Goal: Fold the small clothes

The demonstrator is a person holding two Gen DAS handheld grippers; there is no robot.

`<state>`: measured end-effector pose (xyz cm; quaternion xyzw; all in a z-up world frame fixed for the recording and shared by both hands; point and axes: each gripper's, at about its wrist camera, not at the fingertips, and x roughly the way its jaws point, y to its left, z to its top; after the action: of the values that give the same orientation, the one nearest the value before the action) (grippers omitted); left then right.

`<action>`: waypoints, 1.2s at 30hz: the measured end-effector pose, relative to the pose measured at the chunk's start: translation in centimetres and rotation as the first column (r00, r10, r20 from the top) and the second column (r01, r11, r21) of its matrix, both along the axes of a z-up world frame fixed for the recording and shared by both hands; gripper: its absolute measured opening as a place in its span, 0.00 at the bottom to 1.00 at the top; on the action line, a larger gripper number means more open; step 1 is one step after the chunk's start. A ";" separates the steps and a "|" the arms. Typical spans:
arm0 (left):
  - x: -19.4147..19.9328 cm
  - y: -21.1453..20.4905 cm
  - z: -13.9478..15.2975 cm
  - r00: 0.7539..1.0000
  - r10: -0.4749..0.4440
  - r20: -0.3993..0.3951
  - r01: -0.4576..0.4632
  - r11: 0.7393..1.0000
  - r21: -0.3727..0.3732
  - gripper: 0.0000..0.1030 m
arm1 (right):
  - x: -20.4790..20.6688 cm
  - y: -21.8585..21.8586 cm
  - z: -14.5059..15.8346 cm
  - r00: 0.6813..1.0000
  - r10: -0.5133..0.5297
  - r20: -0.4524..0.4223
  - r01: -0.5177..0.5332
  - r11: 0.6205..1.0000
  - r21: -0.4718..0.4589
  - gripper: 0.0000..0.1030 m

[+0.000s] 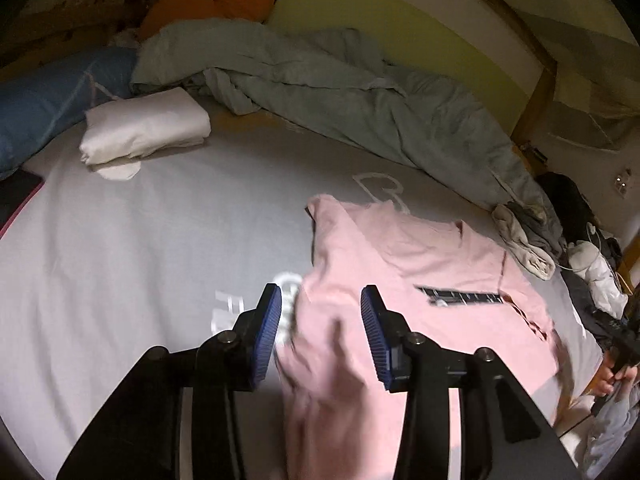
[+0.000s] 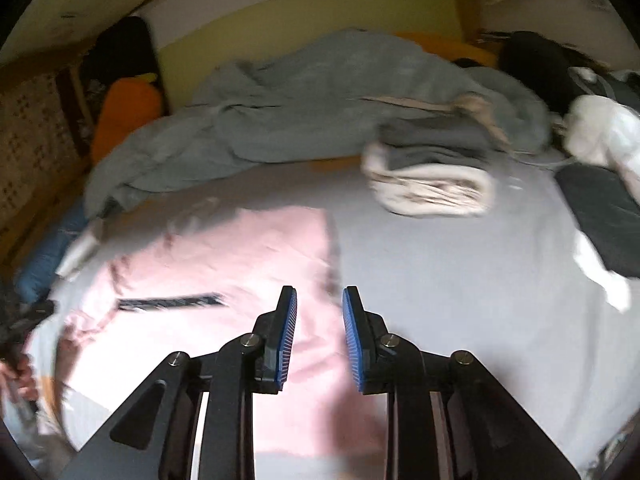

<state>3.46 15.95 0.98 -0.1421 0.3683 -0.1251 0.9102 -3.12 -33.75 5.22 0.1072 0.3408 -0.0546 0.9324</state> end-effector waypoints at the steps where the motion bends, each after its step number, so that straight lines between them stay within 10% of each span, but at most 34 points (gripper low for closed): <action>1: -0.8 -0.2 -0.2 1.000 0.010 0.000 -0.010 1.000 -0.003 0.39 | -0.9 -0.5 -0.5 0.999 -0.032 0.012 0.032 0.999 -0.015 0.24; 7: -6.9 -2.5 -1.2 0.995 0.067 0.068 -0.068 0.998 0.008 0.39 | -3.6 -1.2 -3.1 0.997 -0.076 0.011 0.074 0.993 0.086 0.25; 13: -4.6 -4.8 0.2 0.996 0.012 0.093 -0.023 0.992 0.124 0.41 | -0.6 0.1 -1.8 1.000 0.010 0.003 -0.010 1.000 0.029 0.28; 15: -2.6 -5.2 1.1 0.995 -0.008 0.095 -0.006 0.989 0.146 0.47 | 0.8 0.3 -0.4 0.999 0.052 0.016 -0.052 0.998 0.038 0.49; 20: 5.7 -5.2 1.9 1.000 -0.009 -0.004 0.009 0.992 0.129 0.48 | 6.5 -0.5 2.2 0.995 0.100 0.017 -0.102 0.984 0.148 0.51; 25: 14.6 -4.5 0.0 0.989 -0.010 -0.146 0.020 0.998 0.066 0.48 | 14.9 -0.3 1.0 0.977 0.111 -0.182 -0.083 0.985 0.150 0.51; 30: 19.9 -6.9 0.1 0.981 -0.028 -0.191 0.032 0.999 0.017 0.46 | 20.8 2.6 -1.3 0.928 0.241 -0.284 -0.121 0.917 0.381 0.51; 33: 20.8 -9.7 1.9 0.988 -0.096 -0.120 0.097 0.995 -0.004 0.47 | 23.6 5.3 -0.8 0.936 0.236 -0.260 -0.148 0.937 0.317 0.51; 36: 23.4 -13.4 1.2 0.955 -0.178 -0.236 0.196 0.979 0.053 0.47 | 27.5 8.1 -2.1 0.898 0.234 -0.372 -0.159 0.962 0.221 0.51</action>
<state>26.83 2.55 2.19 -0.0853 0.4874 -0.1792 0.8503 24.38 -25.68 3.14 0.1452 0.5345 0.0516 0.8310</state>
